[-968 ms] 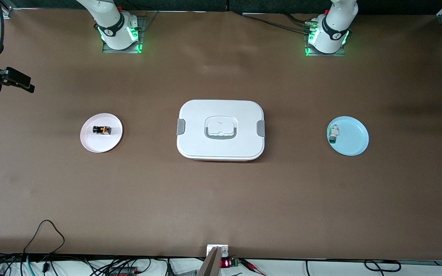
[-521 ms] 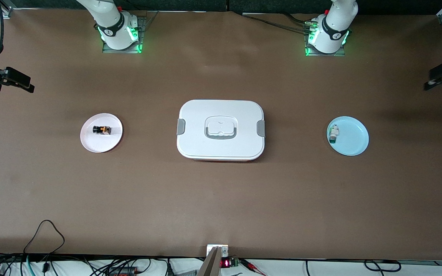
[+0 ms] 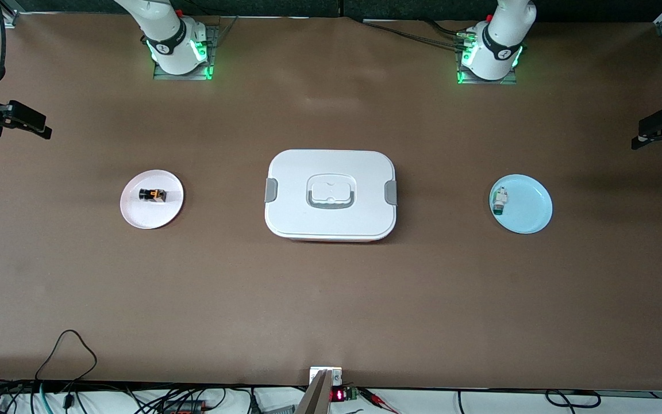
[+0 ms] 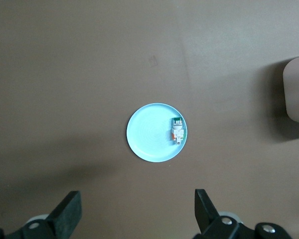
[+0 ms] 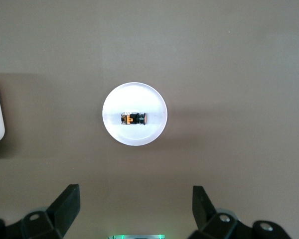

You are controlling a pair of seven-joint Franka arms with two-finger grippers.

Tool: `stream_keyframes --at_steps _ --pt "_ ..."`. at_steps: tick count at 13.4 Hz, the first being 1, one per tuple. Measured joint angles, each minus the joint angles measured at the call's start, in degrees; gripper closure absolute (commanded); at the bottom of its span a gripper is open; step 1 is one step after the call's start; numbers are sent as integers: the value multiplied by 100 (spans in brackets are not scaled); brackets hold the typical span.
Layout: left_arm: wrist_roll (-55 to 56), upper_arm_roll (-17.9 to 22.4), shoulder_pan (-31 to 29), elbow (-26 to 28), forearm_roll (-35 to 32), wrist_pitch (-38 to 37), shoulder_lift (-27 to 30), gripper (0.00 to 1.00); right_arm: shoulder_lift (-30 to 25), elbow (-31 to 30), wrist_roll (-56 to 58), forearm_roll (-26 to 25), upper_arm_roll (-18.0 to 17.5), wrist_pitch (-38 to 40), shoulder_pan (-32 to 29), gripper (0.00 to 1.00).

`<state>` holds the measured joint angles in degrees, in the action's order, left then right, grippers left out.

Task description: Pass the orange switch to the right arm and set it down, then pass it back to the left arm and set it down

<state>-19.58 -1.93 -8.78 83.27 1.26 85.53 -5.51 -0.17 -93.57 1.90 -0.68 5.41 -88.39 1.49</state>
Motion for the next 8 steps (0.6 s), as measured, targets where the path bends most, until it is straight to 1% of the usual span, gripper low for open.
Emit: stream_keyframes --at_steps 6,8 --pt "1 -5 69 7 0 0 -24 0 389 -8 -56 7 -21 -11 206 0" --pt "10 -52 84 0 0 -58 50 0 562 -9 -68 8 -22 -21 274 0"
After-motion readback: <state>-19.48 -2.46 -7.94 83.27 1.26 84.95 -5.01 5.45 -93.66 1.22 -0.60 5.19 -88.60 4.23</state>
